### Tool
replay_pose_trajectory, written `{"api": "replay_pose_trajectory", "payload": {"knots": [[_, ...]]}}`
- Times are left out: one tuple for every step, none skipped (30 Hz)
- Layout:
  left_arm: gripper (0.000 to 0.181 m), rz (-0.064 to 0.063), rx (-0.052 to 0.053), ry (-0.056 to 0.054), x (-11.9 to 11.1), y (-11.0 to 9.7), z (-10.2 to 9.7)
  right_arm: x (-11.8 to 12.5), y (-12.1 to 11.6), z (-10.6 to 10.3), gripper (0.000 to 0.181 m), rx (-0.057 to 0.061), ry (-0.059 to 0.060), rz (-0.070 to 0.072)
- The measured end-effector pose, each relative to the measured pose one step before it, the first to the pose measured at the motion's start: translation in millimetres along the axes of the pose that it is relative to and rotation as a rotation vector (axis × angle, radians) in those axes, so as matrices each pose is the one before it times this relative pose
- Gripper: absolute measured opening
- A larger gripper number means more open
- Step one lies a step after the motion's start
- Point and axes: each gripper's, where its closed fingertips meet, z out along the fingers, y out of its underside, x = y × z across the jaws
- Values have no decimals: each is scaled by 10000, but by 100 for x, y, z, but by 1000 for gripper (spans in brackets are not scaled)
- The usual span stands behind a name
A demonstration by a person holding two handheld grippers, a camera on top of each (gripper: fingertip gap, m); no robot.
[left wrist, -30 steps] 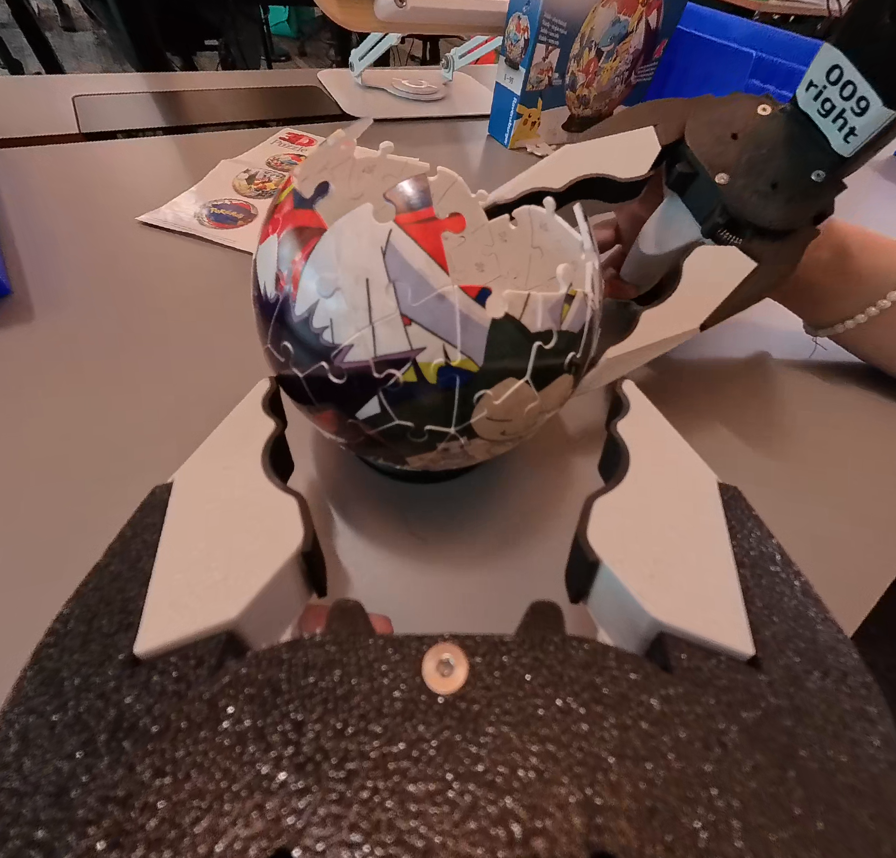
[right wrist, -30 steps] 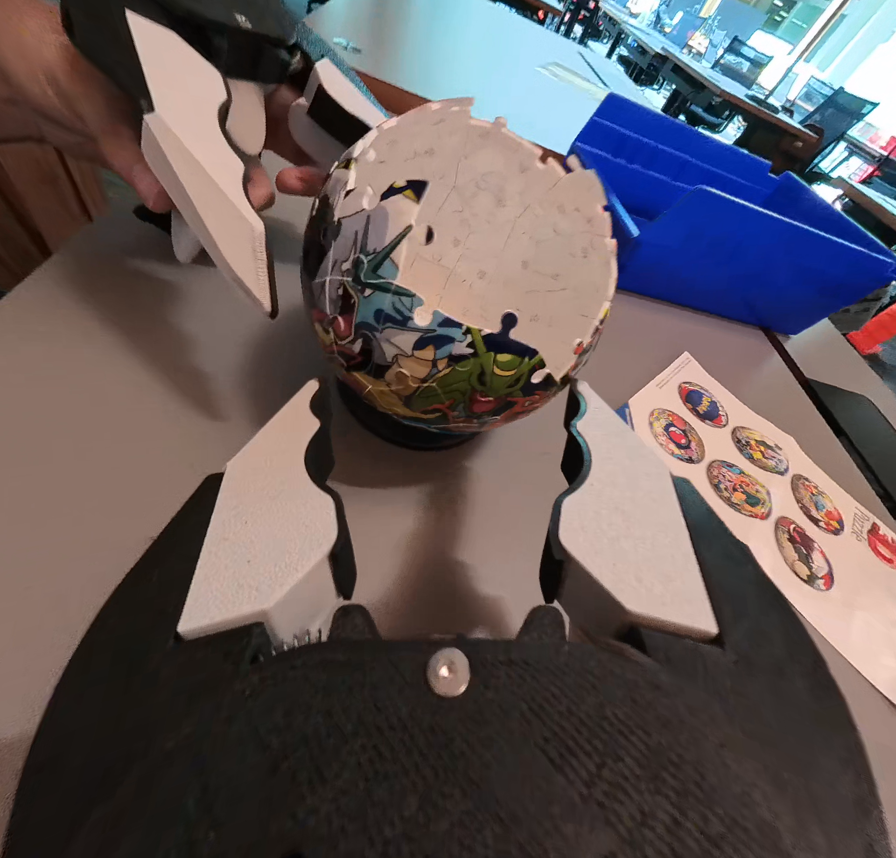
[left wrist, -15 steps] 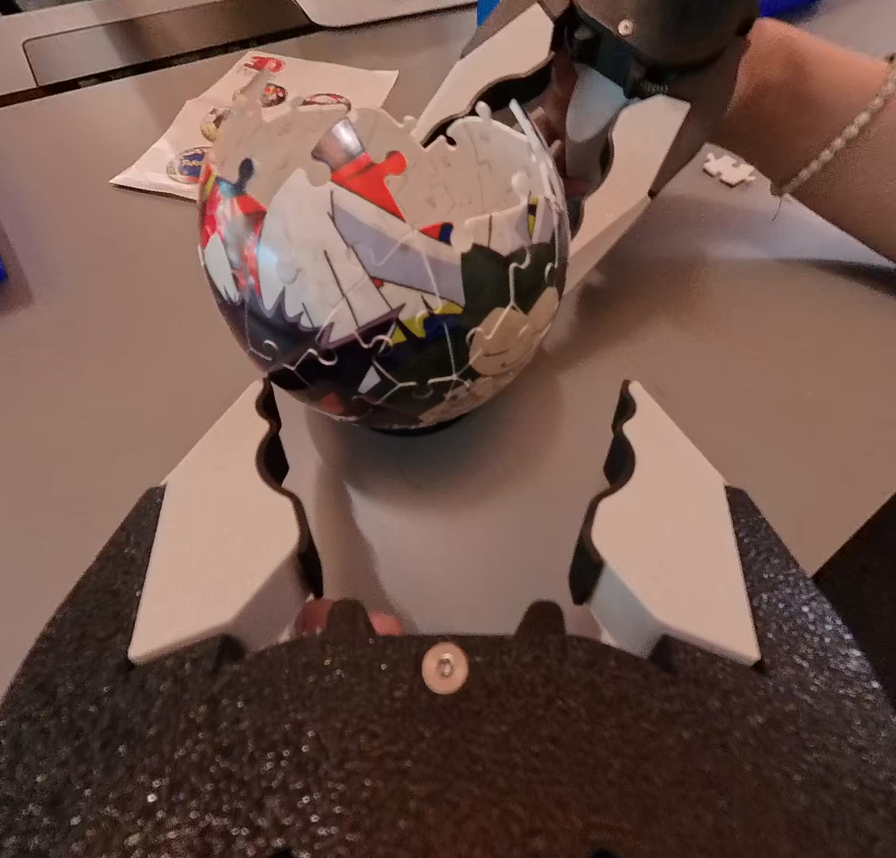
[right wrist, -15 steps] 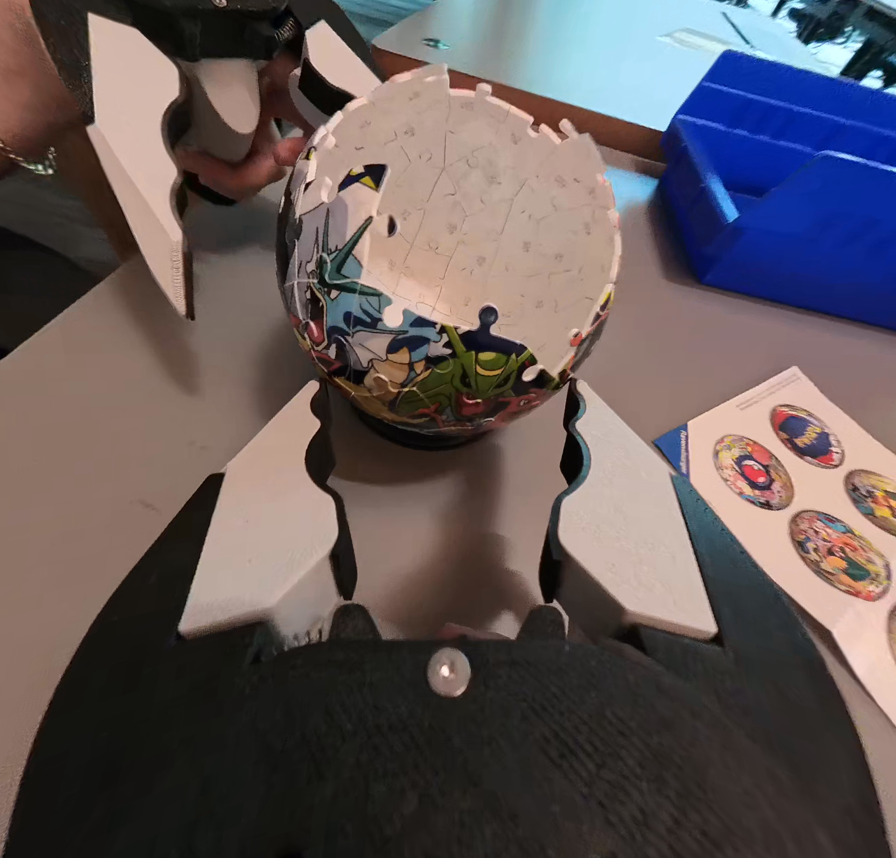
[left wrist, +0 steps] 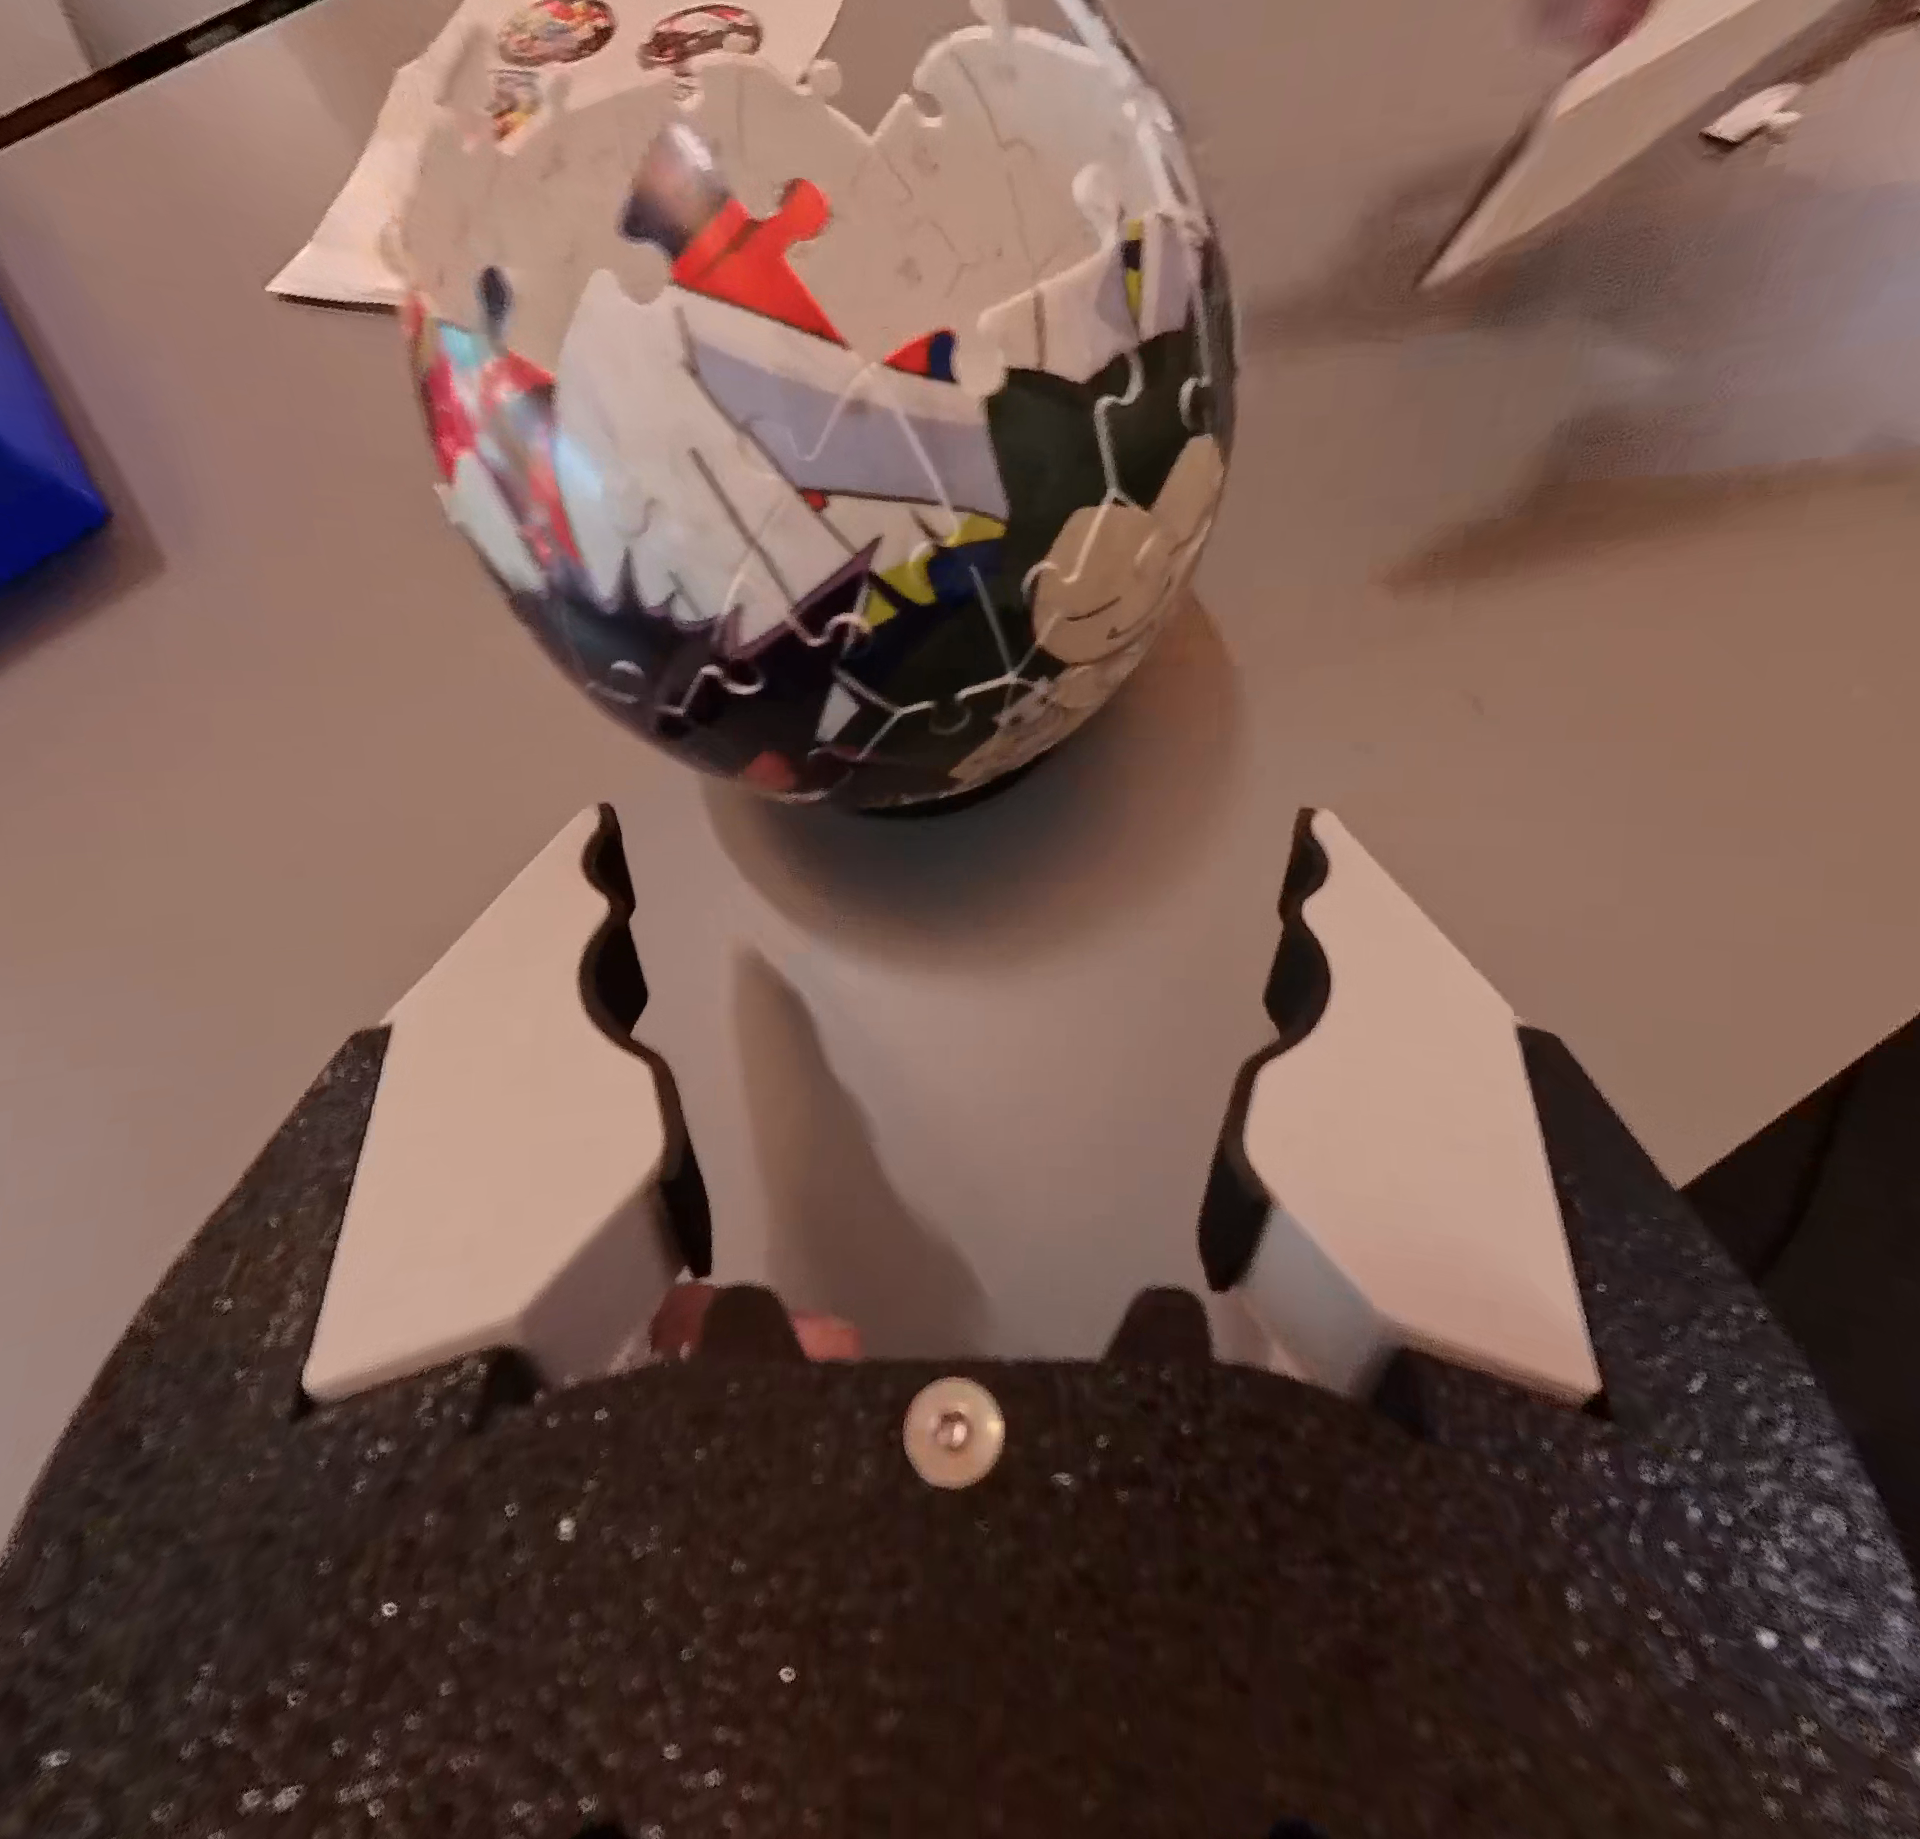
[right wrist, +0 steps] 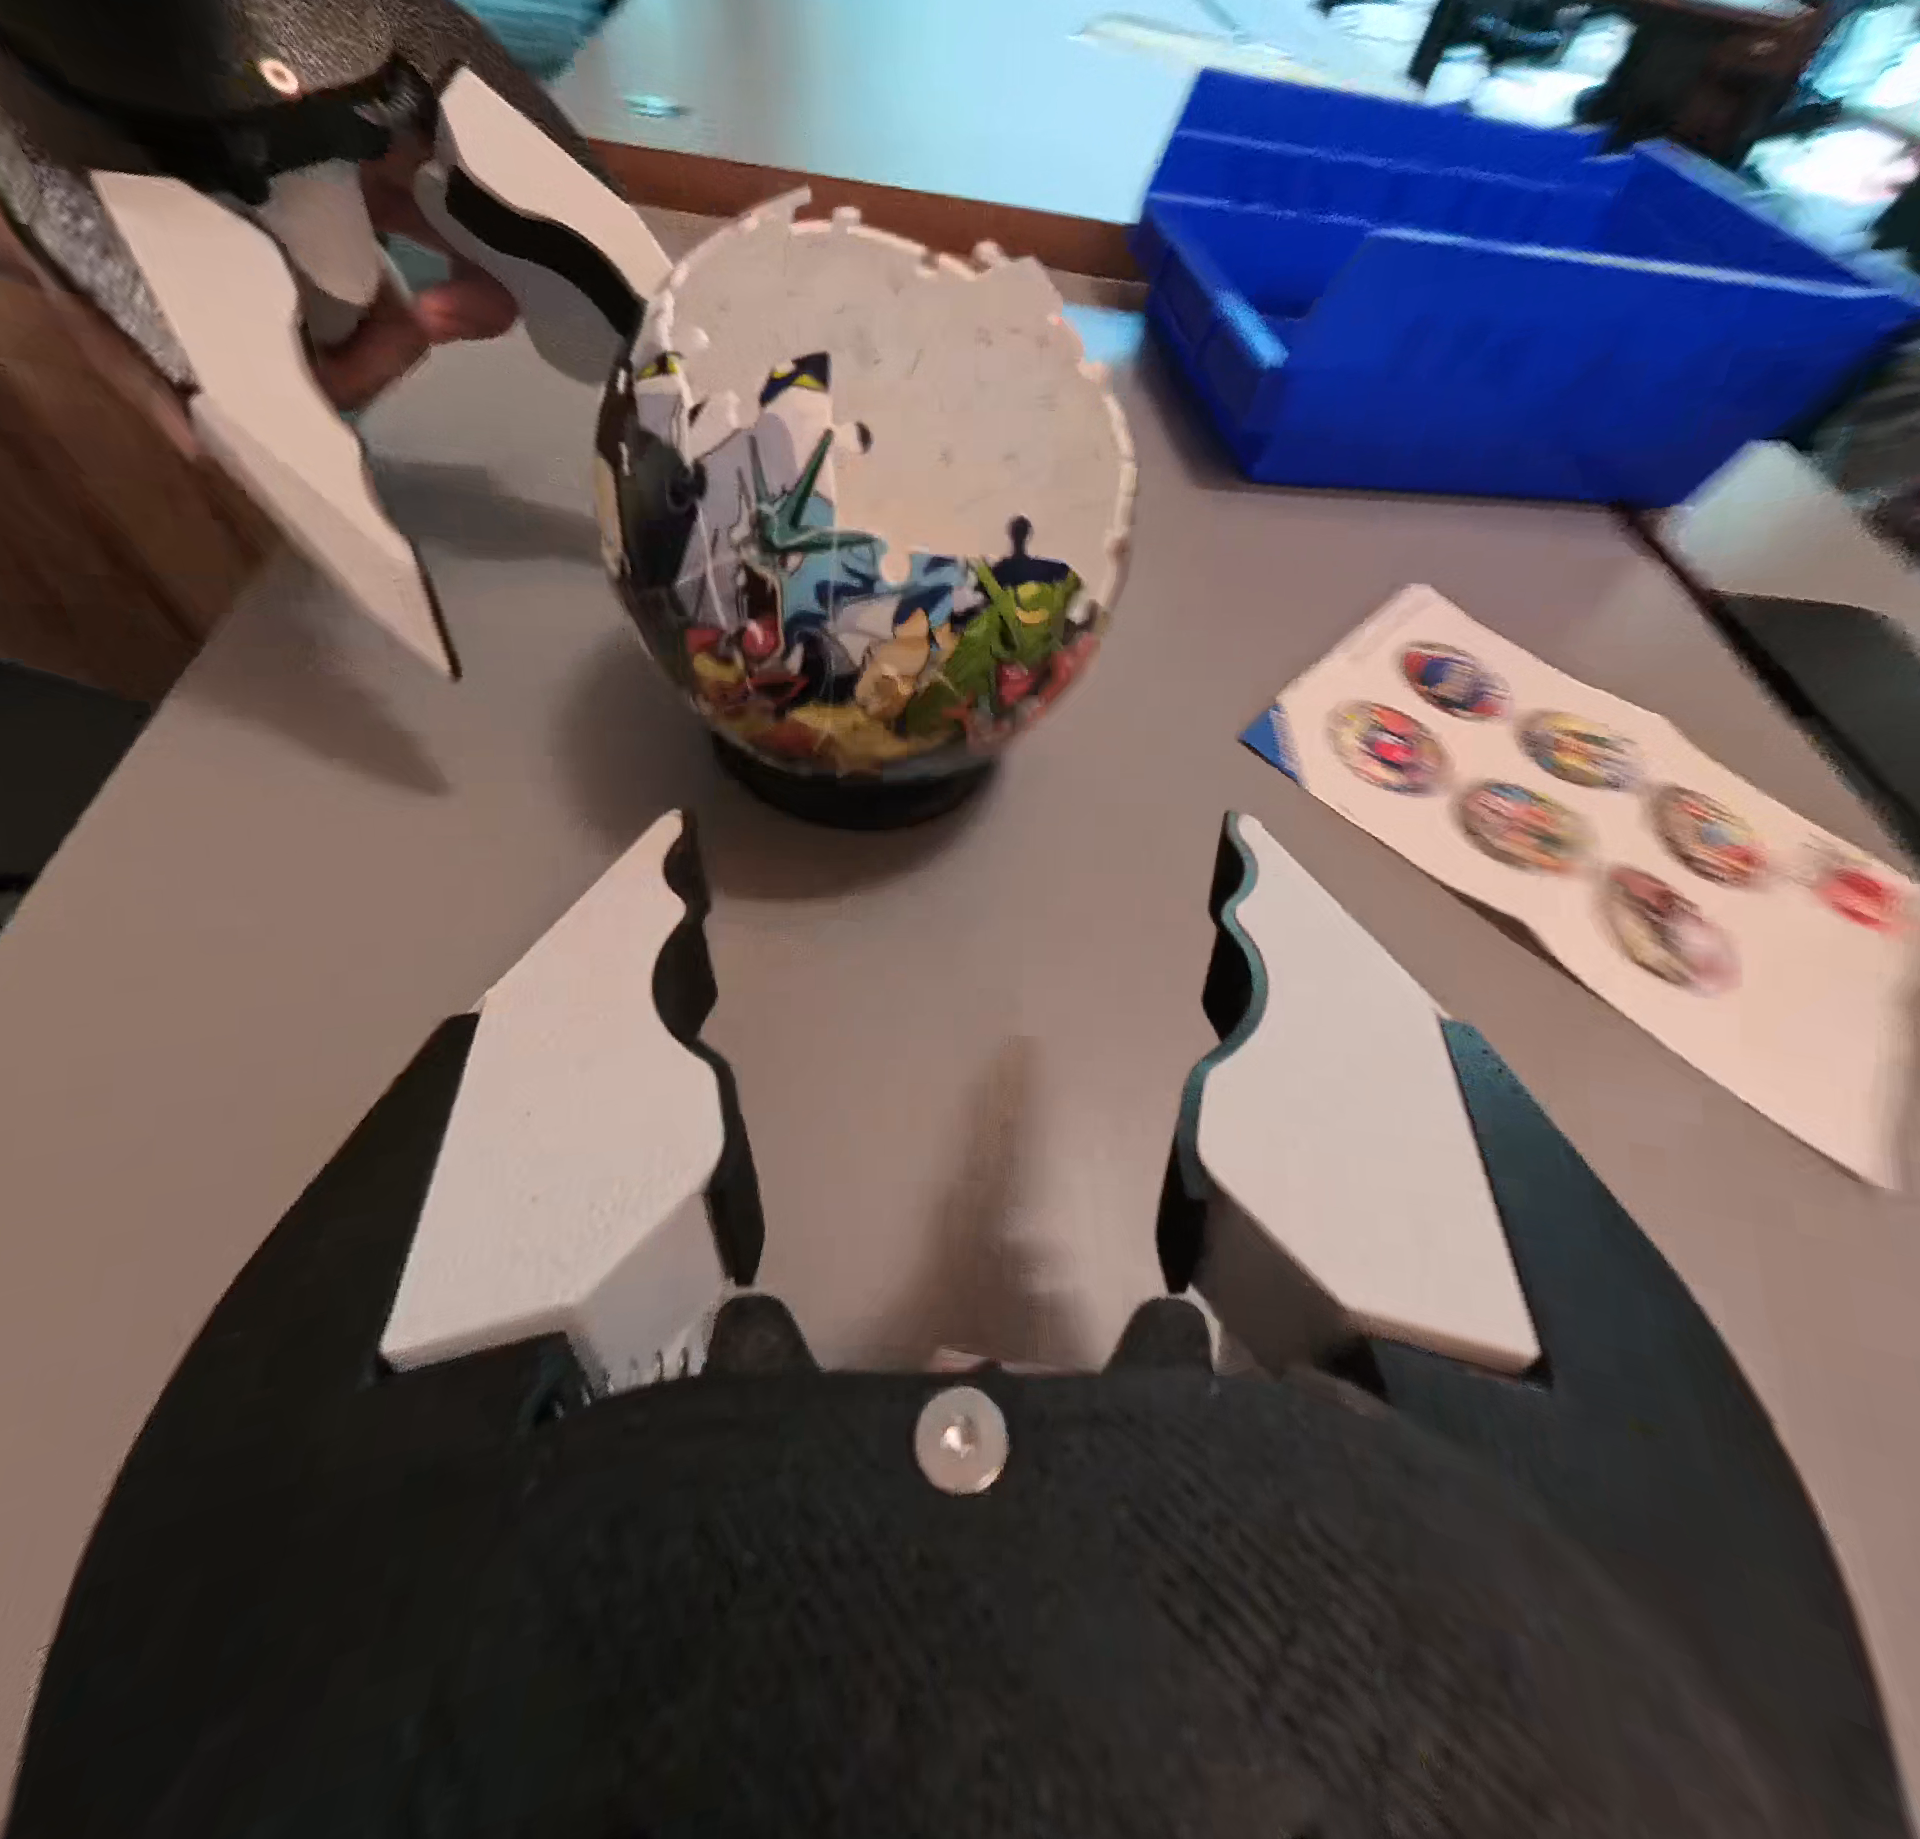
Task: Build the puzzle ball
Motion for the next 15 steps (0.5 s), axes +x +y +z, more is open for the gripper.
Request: {"api": "replay_pose_trajectory", "payload": {"knots": [[120, -60, 32, -166, -393, -10, -341, 341, 89, -2466, 92, -96, 750, -228], [119, -35, 110, -150, -385, -103, -387, 552, 323, -2783, 87, -135, 745, -246], [117, -41, 188, -112, -326, -249, -407, 844, 631, -2918, 81, -228, 759, -108], [115, -58, 228, -56, -244, -338, -414, 1129, 927, -2843, 76, -301, 763, 75], [114, -74, 258, -56, -242, -453, -415, 1348, 1106, -2584, 72, -294, 748, 227], [109, -126, 288, -139, -330, -560, -374, 1335, 1178, -2190, 69, -275, 665, 344], [103, -146, 297, -134, -270, -648, -354, 978, 1123, -1688, 67, -228, 399, 377], [100, -126, 337, -90, -131, -795, -313, 376, 1047, -1222, 63, -203, 44, 291], [99, -73, 391, -56, -2, -912, -288, -84, 1040, -812, 55, -256, -166, 125], [95, -26, 414, -48, 97, -983, -247, -157, 1140, -436, 49, -388, -102, 20], [90, 27, 393, -20, 189, -953, -207, -10, 1241, -95, 46, -545, 61, -36], [85, 82, 335, 5, 262, -841, -151, -31, 1084, 193, 45, -509, 77, -12], [80, 114, 254, 11, 274, -650, -68, -313, 493, 340, 45, -192, -82, 66], [78, 124, 135, 32, 284, -426, 10, -422, -62, 418, 43, 135, -146, 179], [78, 125, 2, 46, 259, -166, 113, -423, -261, 467, 41, 207, -149, 248]]}}
